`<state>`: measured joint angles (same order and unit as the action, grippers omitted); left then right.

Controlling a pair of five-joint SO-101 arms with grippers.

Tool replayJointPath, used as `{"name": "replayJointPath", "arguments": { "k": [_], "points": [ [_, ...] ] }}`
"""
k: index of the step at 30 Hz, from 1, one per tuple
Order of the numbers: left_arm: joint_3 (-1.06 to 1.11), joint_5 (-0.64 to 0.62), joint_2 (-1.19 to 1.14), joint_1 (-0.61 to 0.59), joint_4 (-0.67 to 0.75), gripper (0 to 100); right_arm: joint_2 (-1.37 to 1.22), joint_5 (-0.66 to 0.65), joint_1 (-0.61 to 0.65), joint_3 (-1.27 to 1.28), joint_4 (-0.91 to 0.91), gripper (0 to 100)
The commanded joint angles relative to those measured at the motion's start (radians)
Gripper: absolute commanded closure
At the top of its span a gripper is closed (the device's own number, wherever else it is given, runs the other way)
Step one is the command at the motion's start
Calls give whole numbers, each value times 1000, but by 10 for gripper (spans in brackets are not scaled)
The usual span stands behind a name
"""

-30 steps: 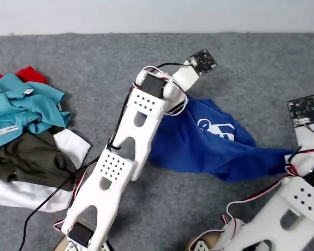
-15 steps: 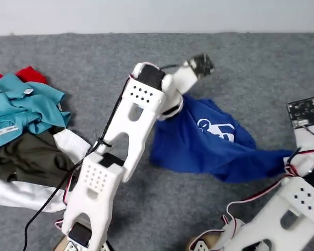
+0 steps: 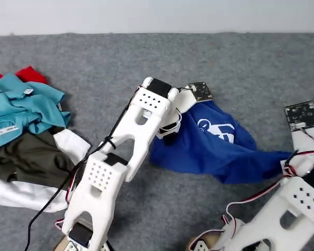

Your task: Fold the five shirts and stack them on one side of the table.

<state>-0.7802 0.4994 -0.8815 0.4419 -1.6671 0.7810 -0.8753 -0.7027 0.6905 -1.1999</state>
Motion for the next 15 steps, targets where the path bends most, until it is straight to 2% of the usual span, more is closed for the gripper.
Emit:
{"name": "replayJointPath", "arguments": {
  "k": [1, 15],
  "points": [
    [-104, 9, -34, 9, 8, 782, -1, -5, -2, -8, 15, 990],
    [-378, 9, -239, 40, -84, 746, -1, -5, -2, -8, 15, 990]
  ]
}}
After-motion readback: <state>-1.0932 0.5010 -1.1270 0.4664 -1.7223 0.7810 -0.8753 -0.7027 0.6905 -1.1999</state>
